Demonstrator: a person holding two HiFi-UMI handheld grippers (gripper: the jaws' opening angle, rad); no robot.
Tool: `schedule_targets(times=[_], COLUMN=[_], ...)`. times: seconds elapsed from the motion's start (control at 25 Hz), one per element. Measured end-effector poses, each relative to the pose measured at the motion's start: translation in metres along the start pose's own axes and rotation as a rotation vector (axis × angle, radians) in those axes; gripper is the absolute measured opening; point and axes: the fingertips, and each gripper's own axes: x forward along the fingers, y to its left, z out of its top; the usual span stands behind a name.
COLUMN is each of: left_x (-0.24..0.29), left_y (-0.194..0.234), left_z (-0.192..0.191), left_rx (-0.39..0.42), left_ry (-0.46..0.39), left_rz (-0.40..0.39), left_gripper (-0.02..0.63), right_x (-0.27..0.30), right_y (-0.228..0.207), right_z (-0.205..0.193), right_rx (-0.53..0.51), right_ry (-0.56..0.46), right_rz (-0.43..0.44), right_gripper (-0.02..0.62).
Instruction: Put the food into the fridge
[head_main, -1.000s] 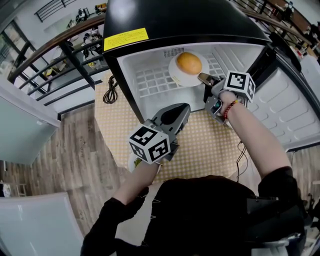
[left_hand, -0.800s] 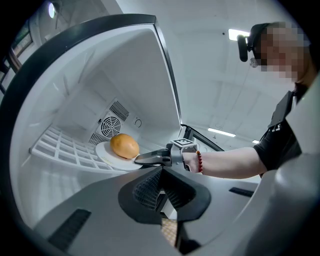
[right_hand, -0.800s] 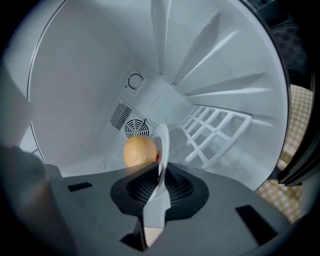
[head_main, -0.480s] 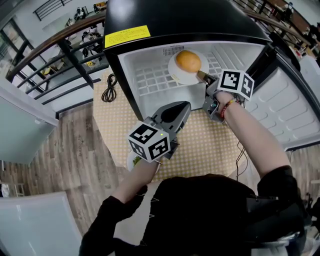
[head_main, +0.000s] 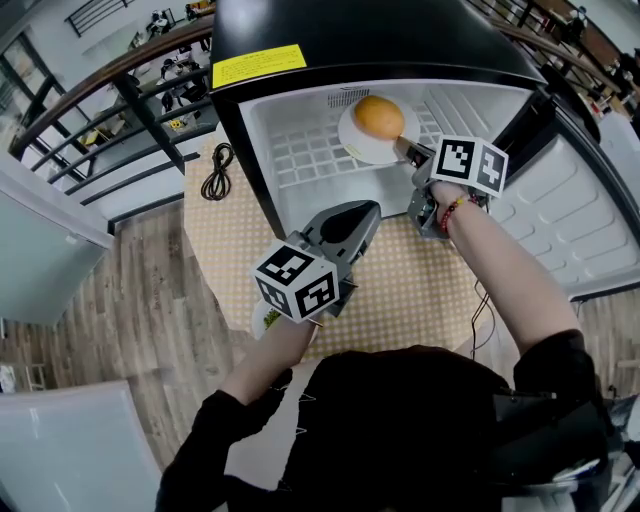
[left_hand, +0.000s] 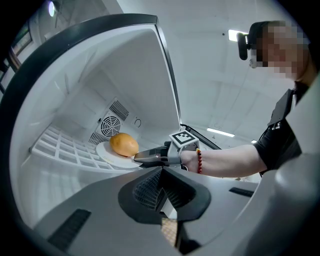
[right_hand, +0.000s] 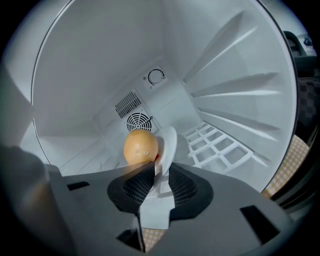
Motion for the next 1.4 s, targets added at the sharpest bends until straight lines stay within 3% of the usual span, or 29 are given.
schedule_targets(times=[0.4, 0.96, 1.24, 1.4], left_x=[-0.0014, -0.0016, -0.0048, -0.0054], left_y=[0.0019, 0.002, 0.0044, 0.0033], left_z=[-0.0015, -0.0036, -0.0054, -0.0038], left_rx=[-0.007, -0.015, -0.018, -0.017], left_ry=[-0.002, 0.0, 0.001, -0.001], left_rz=[-0.001, 0.003, 0.012, 0.011], left_gripper=[0.012, 0.012, 0.012, 0.012], right_x=[0.0013, -0.0007, -0.0001, 0.0002], right_y=[-0.0013, -0.0058, -0.0072, -0.0096], right_z=[-0.0011, -0.0011, 0.0, -0.0028], right_rx=[-0.124, -0.208, -0.295, -0.274], right_ry=[-0.001, -0.007, -0.005, 0.001], right_rz=[-0.035, -0.079, -0.137, -0.136], right_gripper=[0.107, 0.13, 0.161, 0.169])
